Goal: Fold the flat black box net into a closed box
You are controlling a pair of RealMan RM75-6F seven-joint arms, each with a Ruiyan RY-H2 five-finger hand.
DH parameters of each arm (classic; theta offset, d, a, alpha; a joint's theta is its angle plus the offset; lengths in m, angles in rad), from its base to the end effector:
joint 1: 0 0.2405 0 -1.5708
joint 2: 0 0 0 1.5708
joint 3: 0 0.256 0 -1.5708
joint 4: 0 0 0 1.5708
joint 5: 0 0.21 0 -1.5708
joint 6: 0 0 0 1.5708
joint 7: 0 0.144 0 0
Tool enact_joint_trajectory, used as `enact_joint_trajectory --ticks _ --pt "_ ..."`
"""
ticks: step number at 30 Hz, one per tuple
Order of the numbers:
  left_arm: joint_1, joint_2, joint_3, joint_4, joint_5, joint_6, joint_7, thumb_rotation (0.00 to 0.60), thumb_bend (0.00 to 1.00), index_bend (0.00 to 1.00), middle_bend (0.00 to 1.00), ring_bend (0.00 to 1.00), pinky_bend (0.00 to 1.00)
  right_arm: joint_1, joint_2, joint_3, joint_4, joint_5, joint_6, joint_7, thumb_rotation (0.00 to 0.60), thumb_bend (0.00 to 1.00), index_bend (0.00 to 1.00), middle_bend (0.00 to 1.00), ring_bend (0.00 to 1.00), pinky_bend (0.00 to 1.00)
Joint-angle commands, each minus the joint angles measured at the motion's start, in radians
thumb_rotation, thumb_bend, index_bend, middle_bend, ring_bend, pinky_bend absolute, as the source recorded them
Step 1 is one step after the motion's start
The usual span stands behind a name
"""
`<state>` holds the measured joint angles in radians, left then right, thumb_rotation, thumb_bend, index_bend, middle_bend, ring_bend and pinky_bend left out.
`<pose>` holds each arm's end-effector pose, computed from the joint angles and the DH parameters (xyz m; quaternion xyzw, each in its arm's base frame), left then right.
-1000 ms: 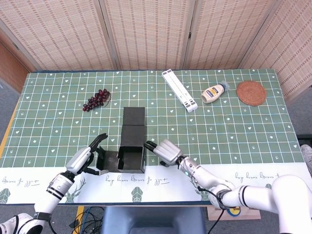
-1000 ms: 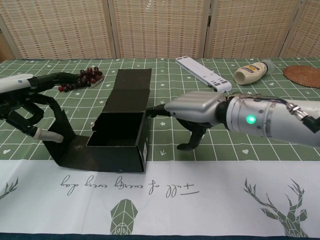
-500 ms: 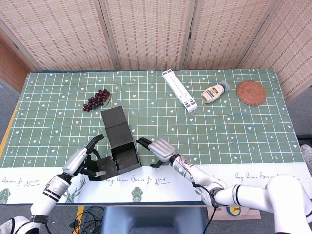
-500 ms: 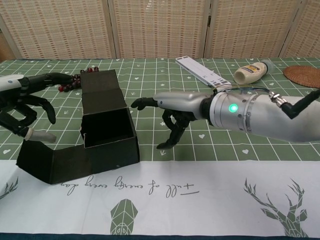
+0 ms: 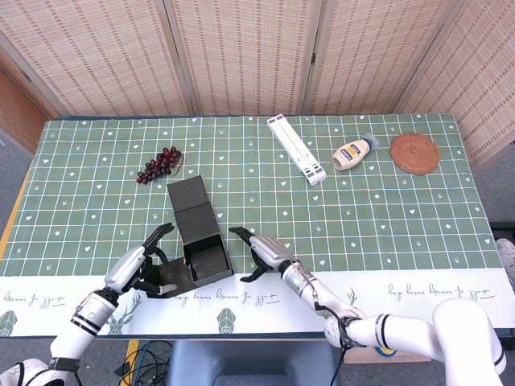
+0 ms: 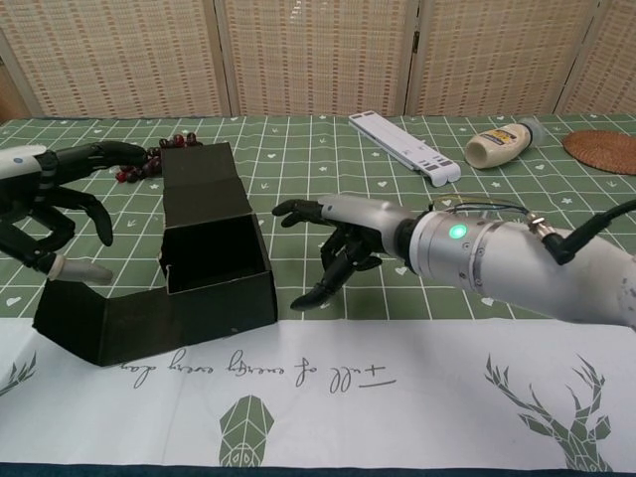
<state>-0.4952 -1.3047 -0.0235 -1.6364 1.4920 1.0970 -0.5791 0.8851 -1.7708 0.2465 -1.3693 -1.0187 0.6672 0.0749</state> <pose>-0.2099 0.2658 0.0426 -0.5835 -0.6050 -0.4897 0.2318 -0.0773 -0.3291 -0.1062 0.6895 -0.5862 0.3809 0.1892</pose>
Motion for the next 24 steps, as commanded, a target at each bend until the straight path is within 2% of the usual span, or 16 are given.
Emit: enact_joint_trajectory --ticks 1,12,15,16,20,24 --pt "0.002 -0.001 0.001 0.005 0.002 0.001 -0.006 0.6 0.09 0.0 0.0 0.45 0.83 0.013 -0.038 0.014 0.037 0.015 -0.001 0.01 0.6 0.0 0.0 0.05 0.7 0.96" --pt "0.019 0.003 0.004 0.029 0.009 0.02 -0.042 0.6 0.09 0.0 0.0 0.45 0.83 0.044 -0.158 0.051 0.144 0.034 0.006 0.033 0.6 0.0 0.0 0.12 0.7 0.98" --pt "0.024 0.001 0.003 0.037 0.009 0.028 -0.044 0.6 0.09 0.0 0.0 0.45 0.83 0.045 -0.191 0.059 0.174 0.031 0.028 0.034 0.6 0.03 0.0 0.19 0.72 0.98" --pt "0.025 0.001 0.002 0.038 0.009 0.03 -0.045 0.6 0.09 0.0 0.0 0.45 0.83 0.045 -0.199 0.062 0.182 0.032 0.031 0.035 0.6 0.04 0.02 0.21 0.72 0.98" --pt "0.038 -0.004 -0.016 0.044 -0.005 0.062 -0.024 0.6 0.09 0.0 0.0 0.45 0.83 0.039 -0.223 0.073 0.202 0.027 0.063 0.034 0.6 0.17 0.21 0.34 0.76 1.0" --pt "0.064 -0.018 -0.049 0.053 -0.035 0.131 0.067 0.6 0.09 0.03 0.0 0.46 0.84 0.001 -0.215 0.084 0.169 0.017 0.11 0.067 0.6 0.23 0.3 0.41 0.78 1.0"
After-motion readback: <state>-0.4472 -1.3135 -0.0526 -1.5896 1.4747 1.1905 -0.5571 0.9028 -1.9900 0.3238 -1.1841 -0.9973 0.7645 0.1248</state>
